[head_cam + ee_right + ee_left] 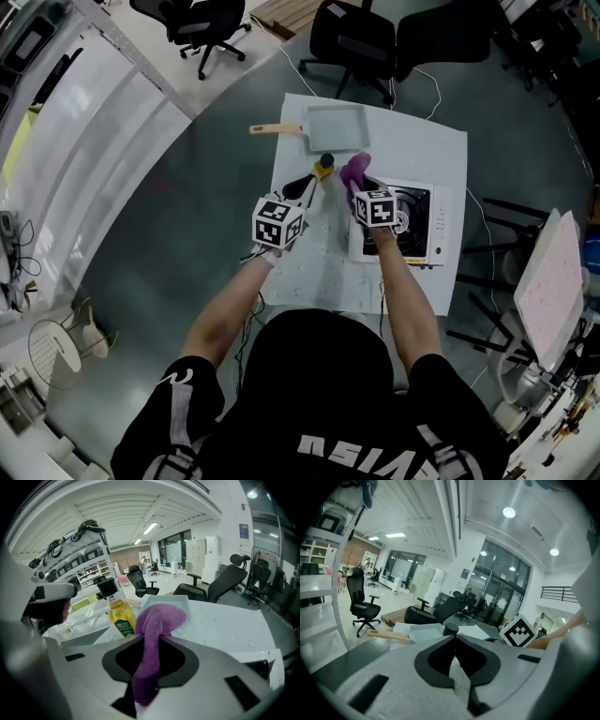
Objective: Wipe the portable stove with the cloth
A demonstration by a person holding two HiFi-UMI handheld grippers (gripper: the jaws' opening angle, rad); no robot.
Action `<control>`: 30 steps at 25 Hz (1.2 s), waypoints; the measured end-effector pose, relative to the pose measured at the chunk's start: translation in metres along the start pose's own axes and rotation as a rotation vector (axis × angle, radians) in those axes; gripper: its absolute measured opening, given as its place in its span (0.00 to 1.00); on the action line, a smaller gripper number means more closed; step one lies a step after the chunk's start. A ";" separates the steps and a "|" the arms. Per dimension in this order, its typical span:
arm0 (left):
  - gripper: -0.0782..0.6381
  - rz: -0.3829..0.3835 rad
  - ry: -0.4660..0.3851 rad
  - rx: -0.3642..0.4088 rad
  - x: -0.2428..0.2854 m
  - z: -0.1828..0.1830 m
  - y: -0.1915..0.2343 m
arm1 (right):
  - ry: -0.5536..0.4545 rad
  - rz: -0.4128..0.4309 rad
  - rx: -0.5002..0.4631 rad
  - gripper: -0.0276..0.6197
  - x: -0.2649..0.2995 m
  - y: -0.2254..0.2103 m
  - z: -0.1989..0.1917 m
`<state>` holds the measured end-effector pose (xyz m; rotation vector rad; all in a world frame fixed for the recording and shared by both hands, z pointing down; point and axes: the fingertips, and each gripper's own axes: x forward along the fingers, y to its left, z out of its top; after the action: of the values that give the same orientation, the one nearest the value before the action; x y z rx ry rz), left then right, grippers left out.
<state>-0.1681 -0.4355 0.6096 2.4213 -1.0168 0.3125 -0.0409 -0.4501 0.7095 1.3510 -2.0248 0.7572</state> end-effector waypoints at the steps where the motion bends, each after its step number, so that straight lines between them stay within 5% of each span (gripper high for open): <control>1: 0.12 0.001 -0.001 -0.001 -0.001 0.000 0.000 | 0.002 0.000 -0.001 0.16 -0.001 0.001 -0.002; 30: 0.12 0.024 -0.067 0.018 -0.065 -0.026 -0.080 | 0.050 0.043 -0.021 0.16 -0.084 0.048 -0.084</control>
<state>-0.1564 -0.3343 0.5788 2.4514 -1.0774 0.2516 -0.0462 -0.3229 0.6978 1.2686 -2.0228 0.7793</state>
